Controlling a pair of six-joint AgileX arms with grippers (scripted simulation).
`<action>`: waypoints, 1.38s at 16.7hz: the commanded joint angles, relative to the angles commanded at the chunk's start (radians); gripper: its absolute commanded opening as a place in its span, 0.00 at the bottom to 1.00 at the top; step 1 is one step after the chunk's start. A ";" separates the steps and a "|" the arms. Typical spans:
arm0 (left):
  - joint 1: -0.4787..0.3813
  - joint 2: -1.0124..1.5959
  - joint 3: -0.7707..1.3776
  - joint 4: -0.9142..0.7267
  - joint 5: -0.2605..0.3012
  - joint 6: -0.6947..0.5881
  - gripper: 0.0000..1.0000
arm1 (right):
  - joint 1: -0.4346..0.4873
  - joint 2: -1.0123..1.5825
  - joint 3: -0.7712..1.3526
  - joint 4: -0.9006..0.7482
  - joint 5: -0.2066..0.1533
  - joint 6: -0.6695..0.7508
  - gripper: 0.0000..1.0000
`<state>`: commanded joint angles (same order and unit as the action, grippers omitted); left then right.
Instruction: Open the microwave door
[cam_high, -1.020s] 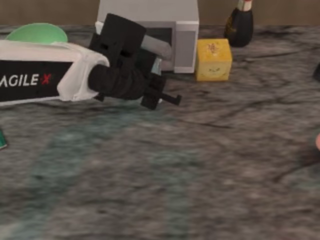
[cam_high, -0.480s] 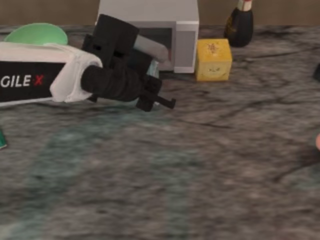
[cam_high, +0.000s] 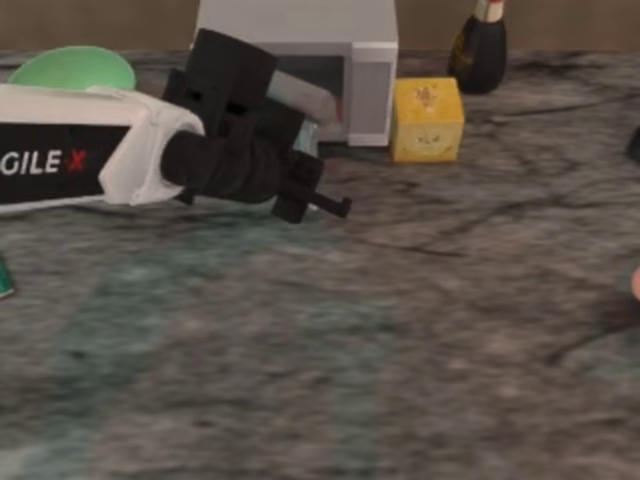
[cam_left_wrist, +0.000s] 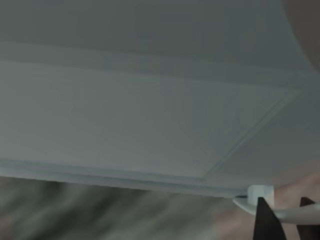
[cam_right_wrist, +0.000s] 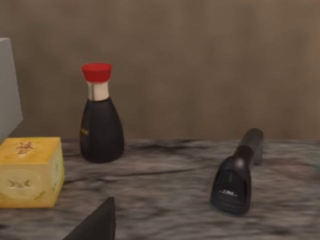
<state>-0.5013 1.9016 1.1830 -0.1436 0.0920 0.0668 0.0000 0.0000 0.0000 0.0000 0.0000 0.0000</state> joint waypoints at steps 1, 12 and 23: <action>0.000 0.000 0.000 0.000 0.000 0.000 0.00 | 0.000 0.000 0.000 0.000 0.000 0.000 1.00; 0.000 0.000 0.000 0.000 0.000 0.000 0.00 | 0.000 0.000 0.000 0.000 0.000 0.000 1.00; 0.024 -0.021 -0.028 -0.001 0.051 0.061 0.00 | 0.000 0.000 0.000 0.000 0.000 0.000 1.00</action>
<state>-0.4769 1.8802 1.1551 -0.1444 0.1432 0.1274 0.0000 0.0000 0.0000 0.0000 0.0000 0.0000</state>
